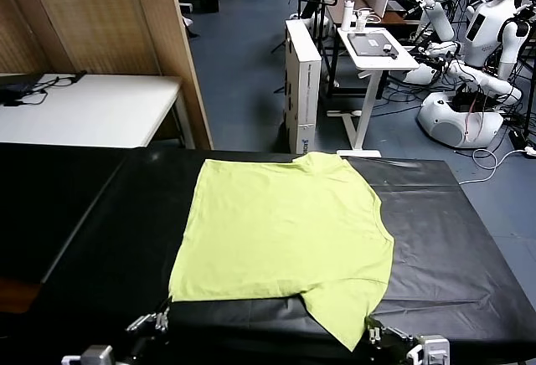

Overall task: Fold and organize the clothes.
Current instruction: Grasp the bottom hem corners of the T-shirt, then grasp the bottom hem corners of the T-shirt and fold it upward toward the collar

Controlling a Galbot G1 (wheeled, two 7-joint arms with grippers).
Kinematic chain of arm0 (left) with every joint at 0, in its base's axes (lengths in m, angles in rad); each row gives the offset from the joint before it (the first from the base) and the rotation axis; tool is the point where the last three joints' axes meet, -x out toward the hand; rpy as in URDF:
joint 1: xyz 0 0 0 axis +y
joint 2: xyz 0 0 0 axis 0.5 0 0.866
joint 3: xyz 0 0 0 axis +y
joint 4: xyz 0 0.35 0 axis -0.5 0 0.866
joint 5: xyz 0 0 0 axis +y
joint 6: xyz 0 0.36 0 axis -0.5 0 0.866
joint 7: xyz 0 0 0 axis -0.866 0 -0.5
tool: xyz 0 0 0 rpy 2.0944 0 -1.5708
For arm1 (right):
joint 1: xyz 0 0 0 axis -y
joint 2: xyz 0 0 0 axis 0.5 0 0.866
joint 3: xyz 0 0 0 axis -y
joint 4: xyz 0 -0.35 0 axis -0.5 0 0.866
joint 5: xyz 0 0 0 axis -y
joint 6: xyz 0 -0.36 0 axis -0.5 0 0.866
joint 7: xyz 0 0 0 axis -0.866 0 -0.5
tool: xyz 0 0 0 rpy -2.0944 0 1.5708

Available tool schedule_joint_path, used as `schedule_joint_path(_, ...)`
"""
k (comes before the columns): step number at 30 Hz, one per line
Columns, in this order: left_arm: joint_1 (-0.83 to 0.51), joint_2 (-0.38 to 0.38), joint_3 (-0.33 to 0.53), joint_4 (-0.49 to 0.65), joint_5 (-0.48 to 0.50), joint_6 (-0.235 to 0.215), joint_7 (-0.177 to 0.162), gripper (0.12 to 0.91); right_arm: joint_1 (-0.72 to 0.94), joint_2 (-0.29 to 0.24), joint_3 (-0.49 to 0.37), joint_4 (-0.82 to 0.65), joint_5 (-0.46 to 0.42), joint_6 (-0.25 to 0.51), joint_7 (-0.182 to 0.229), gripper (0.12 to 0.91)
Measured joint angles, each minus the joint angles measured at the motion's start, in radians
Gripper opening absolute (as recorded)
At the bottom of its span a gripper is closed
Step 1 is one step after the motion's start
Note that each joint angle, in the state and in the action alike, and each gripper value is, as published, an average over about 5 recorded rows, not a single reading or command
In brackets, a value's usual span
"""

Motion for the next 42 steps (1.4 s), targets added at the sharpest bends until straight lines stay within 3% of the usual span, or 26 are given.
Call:
schedule_joint_path(10, 0.081, 0.016, -0.048, -0.039, 0.006, -0.055, -0.006, 0.146, -0.116, -0.005, 0.029, 0.085, 0.004, -0.007, 0.068, 0.140)
schedule_joint_path(14, 0.123, 0.016, -0.083, -0.055, 0.005, -0.076, -0.004, 0.146, -0.151, -0.003, 0.031, 0.111, 0.004, -0.007, 0.075, 0.140)
schedule_joint_path(18, 0.157, 0.009, -0.102, -0.071, 0.005, -0.096, -0.002, 0.146, -0.148, 0.000, 0.039, 0.115, 0.010, -0.007, 0.058, 0.140)
schedule_joint_path(22, 0.152, -0.008, -0.101, -0.080, 0.005, -0.103, 0.000, 0.146, -0.118, -0.007, 0.054, 0.108, 0.041, -0.003, 0.016, 0.140)
schedule_joint_path(29, 0.084, -0.029, -0.092, -0.086, -0.003, -0.100, -0.005, 0.146, -0.012, -0.033, 0.061, 0.069, 0.062, 0.081, -0.042, 0.140)
schedule_joint_path(35, -0.015, -0.029, -0.069, -0.065, -0.014, -0.092, -0.029, 0.146, 0.100, -0.059, 0.064, 0.001, 0.088, 0.111, -0.046, 0.140)
schedule_joint_path(42, -0.129, -0.017, -0.039, -0.011, -0.009, -0.066, -0.032, 0.146, 0.218, -0.083, 0.054, -0.085, 0.112, 0.116, -0.041, 0.140)
